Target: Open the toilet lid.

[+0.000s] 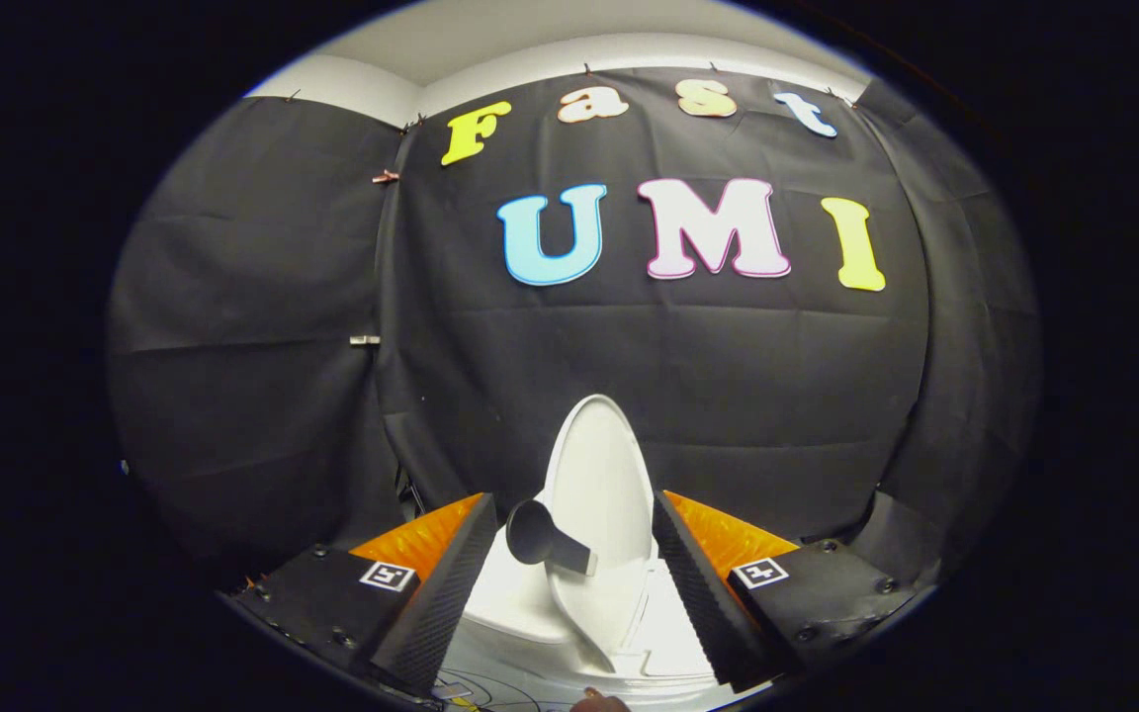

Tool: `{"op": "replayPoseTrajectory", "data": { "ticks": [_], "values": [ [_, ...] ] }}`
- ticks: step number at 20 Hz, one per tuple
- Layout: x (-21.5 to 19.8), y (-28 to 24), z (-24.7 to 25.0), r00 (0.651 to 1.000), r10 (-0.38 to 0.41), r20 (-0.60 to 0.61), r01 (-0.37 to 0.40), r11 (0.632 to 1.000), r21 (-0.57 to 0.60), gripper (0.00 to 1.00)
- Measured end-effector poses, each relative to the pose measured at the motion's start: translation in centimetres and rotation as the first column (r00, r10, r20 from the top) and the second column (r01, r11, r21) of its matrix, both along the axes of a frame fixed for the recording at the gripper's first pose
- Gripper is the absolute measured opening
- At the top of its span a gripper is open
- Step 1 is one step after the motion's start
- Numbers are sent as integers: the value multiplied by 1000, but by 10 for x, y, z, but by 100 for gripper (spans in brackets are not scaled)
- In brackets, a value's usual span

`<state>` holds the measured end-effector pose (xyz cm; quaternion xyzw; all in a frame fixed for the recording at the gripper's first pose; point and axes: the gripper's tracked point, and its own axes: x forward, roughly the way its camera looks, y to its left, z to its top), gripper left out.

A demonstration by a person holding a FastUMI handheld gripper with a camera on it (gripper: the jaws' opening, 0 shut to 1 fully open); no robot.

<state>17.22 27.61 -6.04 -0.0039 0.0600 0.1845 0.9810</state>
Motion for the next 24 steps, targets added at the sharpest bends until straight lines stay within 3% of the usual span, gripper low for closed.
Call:
{"op": "replayPoseTrajectory", "data": {
  "ticks": [14,24],
  "values": [
    [-100,-115,103,986,-92,139,99,994,-46,100],
    [-148,-191,126,974,-187,131,185,982,22,99]
  ]
}}
